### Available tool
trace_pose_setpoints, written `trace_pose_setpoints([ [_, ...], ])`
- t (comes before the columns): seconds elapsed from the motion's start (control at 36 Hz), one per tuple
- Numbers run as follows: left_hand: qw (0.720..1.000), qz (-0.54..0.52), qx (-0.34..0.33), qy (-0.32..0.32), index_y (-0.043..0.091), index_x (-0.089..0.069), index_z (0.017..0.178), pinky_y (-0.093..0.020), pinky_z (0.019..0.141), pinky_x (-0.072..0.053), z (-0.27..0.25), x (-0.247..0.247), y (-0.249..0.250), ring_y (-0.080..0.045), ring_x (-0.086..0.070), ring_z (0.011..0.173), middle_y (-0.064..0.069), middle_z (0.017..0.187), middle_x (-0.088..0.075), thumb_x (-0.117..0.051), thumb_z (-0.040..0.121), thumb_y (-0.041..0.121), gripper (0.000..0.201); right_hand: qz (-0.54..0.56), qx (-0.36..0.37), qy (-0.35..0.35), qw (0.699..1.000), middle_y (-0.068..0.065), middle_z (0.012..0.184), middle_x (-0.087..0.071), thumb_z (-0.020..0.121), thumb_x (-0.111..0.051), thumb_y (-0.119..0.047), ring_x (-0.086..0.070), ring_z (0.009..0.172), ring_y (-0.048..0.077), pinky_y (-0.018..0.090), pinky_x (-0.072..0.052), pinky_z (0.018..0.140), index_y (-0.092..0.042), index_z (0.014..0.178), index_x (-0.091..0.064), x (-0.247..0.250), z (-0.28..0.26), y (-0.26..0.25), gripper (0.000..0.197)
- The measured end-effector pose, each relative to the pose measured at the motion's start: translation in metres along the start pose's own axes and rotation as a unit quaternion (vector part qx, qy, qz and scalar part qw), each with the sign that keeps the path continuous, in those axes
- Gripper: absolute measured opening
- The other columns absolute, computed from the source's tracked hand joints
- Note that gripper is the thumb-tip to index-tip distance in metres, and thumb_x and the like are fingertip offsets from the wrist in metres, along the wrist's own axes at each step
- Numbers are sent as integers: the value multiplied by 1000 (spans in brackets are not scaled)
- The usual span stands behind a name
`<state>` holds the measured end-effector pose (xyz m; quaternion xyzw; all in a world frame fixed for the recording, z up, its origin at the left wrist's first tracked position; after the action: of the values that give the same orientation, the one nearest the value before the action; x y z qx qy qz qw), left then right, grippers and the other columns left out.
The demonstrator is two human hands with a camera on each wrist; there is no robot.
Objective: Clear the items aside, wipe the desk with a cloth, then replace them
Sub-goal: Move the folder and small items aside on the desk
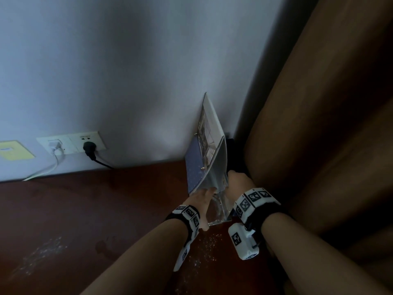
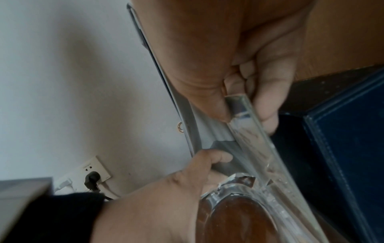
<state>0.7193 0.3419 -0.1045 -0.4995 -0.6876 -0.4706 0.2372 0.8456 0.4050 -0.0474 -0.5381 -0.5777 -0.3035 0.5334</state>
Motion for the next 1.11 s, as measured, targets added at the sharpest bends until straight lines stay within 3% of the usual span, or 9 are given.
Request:
trace_pose_setpoints([
  [0.11,1000,-2,21,-8,25,-1,158,-42,110,-41,8,-3,0,-29,-31,144,-6,160,-22,-89,66,10,128,4,4,-5,1000,13,104,-63,93,-53,-25,-62,87,25,26,-39,61,-2,107,-52,0,0,-4,26],
  [0.19,999,-8,29,-12,24,3,158,-42,110,-41,12,-4,0,-30,-30,145,-7,163,-17,-89,67,10,130,-12,21,12,1000,11,101,-62,93,-52,-26,-55,72,21,25,-32,47,-6,109,-49,-5,-5,-3,25],
  [0.33,1000,-5,30,-1,22,-2,157,-39,108,-43,14,-8,-2,-29,-33,143,-6,160,-21,-89,66,11,127,-44,34,66,996,7,119,-48,94,-48,-31,-51,103,24,32,-40,64,-15,123,-41,-18,-16,-2,34],
  [0.44,1000,0,20,6,23,-6,157,-38,108,-42,16,-10,-3,-28,-34,141,-5,159,-21,-90,66,12,124,-41,50,89,994,4,123,-46,90,-50,-34,-44,111,24,37,-45,77,-17,129,-39,-21,-18,2,44],
  [0.56,1000,5,8,17,22,-12,155,-36,108,-39,17,-11,-4,-26,-35,139,-4,156,-27,-90,65,13,120,-53,52,105,992,3,128,-45,90,-49,-37,-42,116,24,40,-42,88,-19,139,-30,-23,-19,7,56],
  [0.78,1000,-3,-7,26,29,-17,153,-35,112,-37,20,-14,-8,-22,-30,141,1,155,-28,-91,62,14,118,-53,30,112,992,3,136,-41,89,-51,-39,-35,126,24,42,-37,96,-20,144,-23,-25,-17,15,65],
  [1.11,999,18,19,21,30,-18,153,-39,115,-35,23,-18,-9,-26,-20,146,1,158,-23,-88,67,15,112,-57,43,116,991,4,134,-42,87,-52,-40,-36,125,25,42,-39,95,-24,145,-22,-30,-15,14,67],
])
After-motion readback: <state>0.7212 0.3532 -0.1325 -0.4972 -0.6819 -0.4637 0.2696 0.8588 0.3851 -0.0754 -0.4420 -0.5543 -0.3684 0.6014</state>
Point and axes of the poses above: each hand's wrist, its own z-axis towards the middle knuckle, its own x-axis out of the back of the hand, y = z × x, the point moved 1 cm from there along z, towards the middle knuckle
